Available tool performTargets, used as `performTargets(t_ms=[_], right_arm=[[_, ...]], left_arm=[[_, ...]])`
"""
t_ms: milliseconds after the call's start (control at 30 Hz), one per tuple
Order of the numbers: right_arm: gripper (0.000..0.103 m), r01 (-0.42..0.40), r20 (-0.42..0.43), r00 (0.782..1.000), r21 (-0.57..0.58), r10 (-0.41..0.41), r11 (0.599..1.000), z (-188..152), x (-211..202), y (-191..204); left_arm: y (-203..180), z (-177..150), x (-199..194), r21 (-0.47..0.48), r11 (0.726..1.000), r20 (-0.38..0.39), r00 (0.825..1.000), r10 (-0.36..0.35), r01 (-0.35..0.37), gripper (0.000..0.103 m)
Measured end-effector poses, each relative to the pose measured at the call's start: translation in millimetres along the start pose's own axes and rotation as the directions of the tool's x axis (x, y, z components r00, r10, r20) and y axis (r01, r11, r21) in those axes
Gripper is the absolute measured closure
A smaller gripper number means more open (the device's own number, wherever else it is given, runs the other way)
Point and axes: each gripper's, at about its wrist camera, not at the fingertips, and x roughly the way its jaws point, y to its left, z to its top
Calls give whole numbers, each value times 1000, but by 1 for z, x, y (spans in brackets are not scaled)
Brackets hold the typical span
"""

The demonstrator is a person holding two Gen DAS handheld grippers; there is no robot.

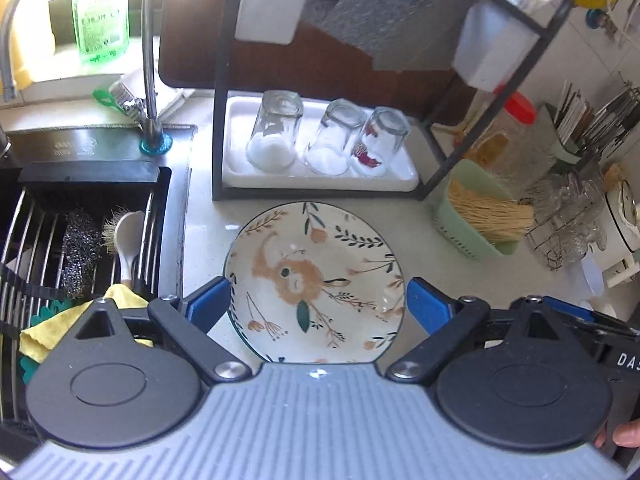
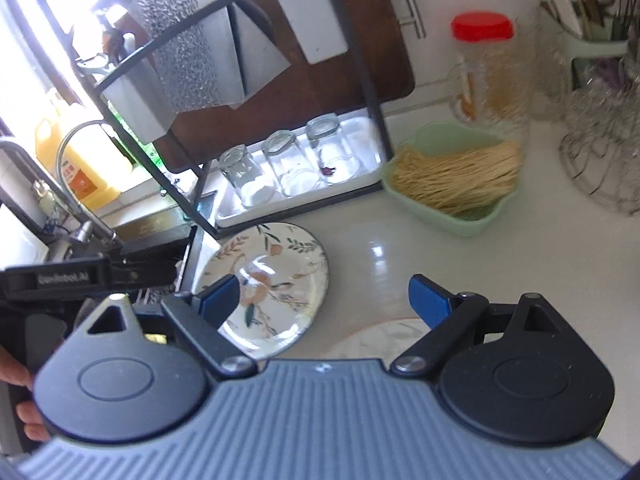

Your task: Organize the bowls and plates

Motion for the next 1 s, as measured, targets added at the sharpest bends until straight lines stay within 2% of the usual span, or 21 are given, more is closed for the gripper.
performTargets(t_ms=[200,267,300,333,533,667,733,767,867,900,1000], right_arm=[[11,-12,-40,999,14,12,1000,12,25,14],[16,-10,-73,997,15,11,1000,14,35,16],[23,-9,-95,995,17,10,1000,14,40,16],[26,-9,-115,993,21,12,1000,15,46,16],[31,-4,-190,982,26,9,1000,15,75,15],[34,19,-218,976,42,-9,999,13,91,10],[50,46,-236,971,51,-33,998,13,97,7],[51,60,-244,969,60,-44,996,12,99,5],[56,70,-254,966,89,-46,994,14,102,0],[59,72,-260,964,88,-47,993,14,104,0],[67,80,-278,959,83,-54,993,16,112,-1]], left_arm=[[17,11,22,-10,1000,-36,999,-22,21,6],[23,14,29,-20,999,-46,999,-27,26,6],[25,15,32,-18,999,-49,998,-27,26,6],[26,16,35,-11,1000,-51,998,-22,21,6],[36,22,57,42,999,-84,996,0,4,8],[47,24,72,34,999,-109,994,-7,11,12],[54,23,79,24,1000,-118,993,2,1,13],[58,23,81,14,1000,-120,993,-5,7,14],[68,20,88,-7,1000,-127,992,-22,21,20],[70,19,91,-11,1000,-134,991,-19,18,25],[74,17,100,-27,999,-175,984,-42,38,51]])
